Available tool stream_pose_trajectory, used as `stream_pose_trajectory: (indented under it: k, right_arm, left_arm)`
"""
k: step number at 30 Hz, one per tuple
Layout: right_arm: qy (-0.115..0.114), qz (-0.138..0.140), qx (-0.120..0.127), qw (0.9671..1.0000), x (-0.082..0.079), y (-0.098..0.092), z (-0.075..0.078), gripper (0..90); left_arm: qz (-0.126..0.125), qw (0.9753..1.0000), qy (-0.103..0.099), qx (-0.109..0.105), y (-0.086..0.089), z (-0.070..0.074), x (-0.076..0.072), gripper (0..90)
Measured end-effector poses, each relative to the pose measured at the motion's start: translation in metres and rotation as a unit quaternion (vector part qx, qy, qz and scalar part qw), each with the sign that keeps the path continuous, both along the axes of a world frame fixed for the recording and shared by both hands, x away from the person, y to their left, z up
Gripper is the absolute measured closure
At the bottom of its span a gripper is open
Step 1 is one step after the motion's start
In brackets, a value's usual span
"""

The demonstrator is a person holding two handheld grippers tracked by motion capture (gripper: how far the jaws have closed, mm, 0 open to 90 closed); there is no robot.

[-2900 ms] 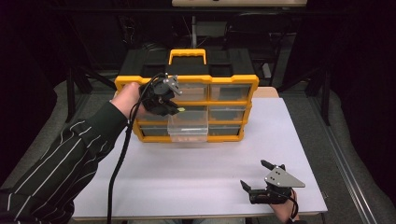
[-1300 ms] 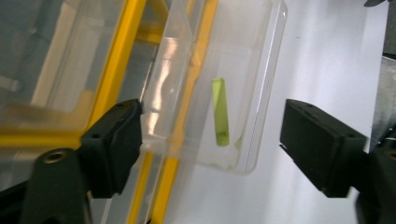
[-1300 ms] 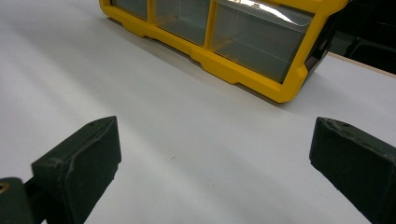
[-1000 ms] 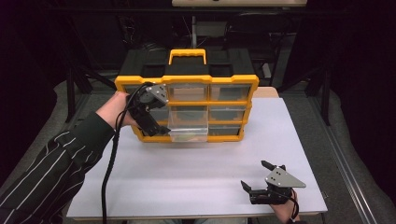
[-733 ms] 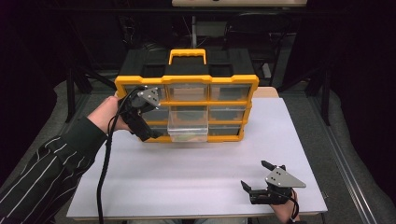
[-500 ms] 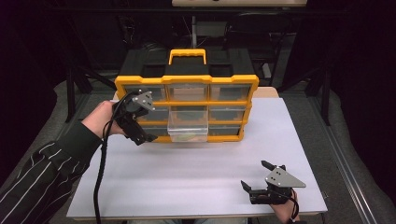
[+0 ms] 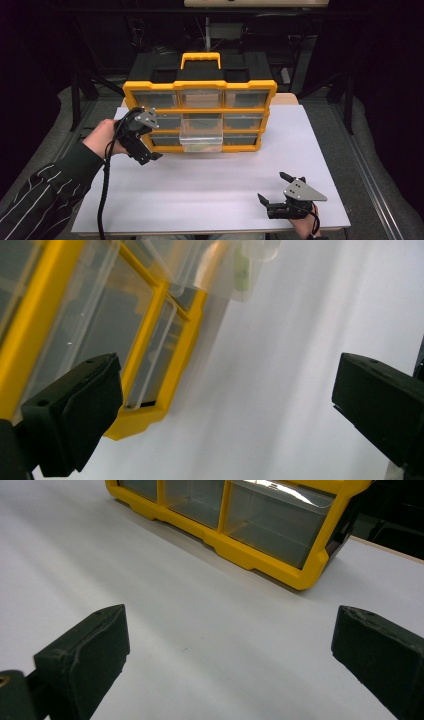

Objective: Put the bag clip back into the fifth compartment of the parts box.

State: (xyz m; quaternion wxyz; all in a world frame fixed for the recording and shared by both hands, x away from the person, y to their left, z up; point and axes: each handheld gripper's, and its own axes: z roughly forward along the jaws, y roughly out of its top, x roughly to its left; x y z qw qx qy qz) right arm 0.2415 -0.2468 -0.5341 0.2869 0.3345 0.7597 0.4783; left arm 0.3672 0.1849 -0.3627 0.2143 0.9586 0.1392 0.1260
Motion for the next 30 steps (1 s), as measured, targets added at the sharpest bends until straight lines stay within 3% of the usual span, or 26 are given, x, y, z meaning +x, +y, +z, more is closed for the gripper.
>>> stream_pose_trajectory:
  k: [10, 20, 30]
  right_arm:
    - [-0.001, 0.001, -0.002, 1.0, 0.0, 0.0, 0.0, 1.7]
    - [0.002, 0.001, -0.002, 1.0, 0.0, 0.001, 0.0, 1.7]
    - [0.0, -0.001, -0.002, 1.0, 0.0, 0.001, 0.0, 1.7]
  left_arm:
    - [0.007, 0.9999, 0.012, 0.004, 0.009, -0.028, -0.004, 0.3]
    - [0.028, 0.9995, 0.014, -0.009, 0.016, -0.053, -0.011, 0.3]
    - [0.051, 0.9979, 0.028, -0.029, 0.022, -0.08, -0.022, 0.3]
